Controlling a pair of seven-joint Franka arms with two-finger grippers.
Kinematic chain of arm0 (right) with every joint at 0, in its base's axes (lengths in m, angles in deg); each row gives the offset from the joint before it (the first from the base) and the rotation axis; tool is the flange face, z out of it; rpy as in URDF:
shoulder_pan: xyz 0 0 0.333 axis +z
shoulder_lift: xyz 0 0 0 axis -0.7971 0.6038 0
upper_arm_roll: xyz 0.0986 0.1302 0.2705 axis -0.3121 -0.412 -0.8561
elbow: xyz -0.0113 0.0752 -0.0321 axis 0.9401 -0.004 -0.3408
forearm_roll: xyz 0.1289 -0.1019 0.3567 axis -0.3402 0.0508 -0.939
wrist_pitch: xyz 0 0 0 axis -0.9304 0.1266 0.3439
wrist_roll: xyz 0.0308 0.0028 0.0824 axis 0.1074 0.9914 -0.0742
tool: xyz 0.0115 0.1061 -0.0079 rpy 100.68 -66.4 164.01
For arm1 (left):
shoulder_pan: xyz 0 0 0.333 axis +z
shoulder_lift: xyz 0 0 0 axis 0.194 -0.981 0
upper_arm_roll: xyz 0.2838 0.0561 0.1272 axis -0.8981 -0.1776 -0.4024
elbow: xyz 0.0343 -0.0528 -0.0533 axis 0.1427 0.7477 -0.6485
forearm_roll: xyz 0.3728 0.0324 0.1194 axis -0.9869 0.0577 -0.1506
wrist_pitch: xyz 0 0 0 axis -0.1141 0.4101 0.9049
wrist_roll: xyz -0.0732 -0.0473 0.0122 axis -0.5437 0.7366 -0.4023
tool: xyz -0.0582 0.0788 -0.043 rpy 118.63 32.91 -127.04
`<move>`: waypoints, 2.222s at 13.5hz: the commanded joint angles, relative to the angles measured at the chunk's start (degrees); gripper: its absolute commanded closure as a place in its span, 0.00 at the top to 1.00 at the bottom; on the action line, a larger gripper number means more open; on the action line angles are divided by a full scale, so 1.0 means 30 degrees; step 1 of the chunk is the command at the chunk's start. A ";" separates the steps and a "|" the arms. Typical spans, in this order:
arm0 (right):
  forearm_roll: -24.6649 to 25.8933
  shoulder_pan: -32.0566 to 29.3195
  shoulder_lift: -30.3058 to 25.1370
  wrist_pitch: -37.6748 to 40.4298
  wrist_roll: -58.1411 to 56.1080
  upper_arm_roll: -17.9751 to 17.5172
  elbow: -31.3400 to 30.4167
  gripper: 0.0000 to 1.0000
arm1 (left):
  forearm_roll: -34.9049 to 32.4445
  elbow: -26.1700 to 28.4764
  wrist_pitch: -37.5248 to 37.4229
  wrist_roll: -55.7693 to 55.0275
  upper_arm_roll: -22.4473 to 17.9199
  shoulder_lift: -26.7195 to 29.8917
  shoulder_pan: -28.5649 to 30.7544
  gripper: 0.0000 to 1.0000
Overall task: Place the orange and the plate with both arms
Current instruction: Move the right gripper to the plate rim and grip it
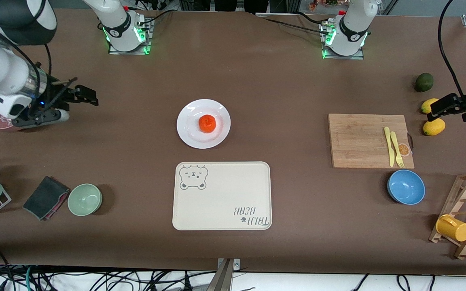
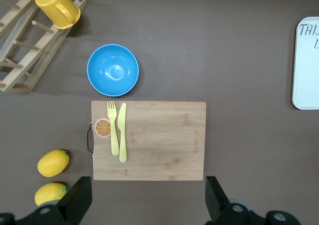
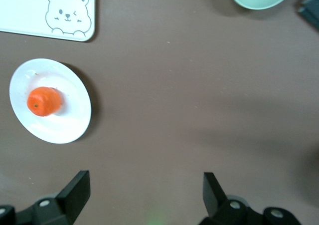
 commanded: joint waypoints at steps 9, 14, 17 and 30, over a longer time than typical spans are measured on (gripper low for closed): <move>-0.8693 -0.0104 0.1426 -0.7972 -0.4756 -0.0326 -0.5986 1.00 | 0.0116 0.0105 -0.1527 0.0249 -0.0005 0.0012 -0.0318 1.00; -1.3610 -0.0162 0.2097 -1.1137 -0.8180 -0.1993 -0.9182 1.00 | 0.0088 -0.0246 -0.1322 0.0278 -0.0034 -0.0018 -0.0200 1.00; -1.7685 -0.0104 0.3530 -1.1757 -1.2164 -0.2260 -0.9626 1.00 | -0.0116 -0.0276 -0.1264 0.0278 -0.0005 -0.0018 -0.0287 1.00; -2.5866 -0.0075 0.6786 -1.5333 -1.9964 -0.5014 -1.0183 1.00 | -0.0205 -0.0276 -0.1176 0.0278 -0.0005 -0.0076 -0.0288 1.00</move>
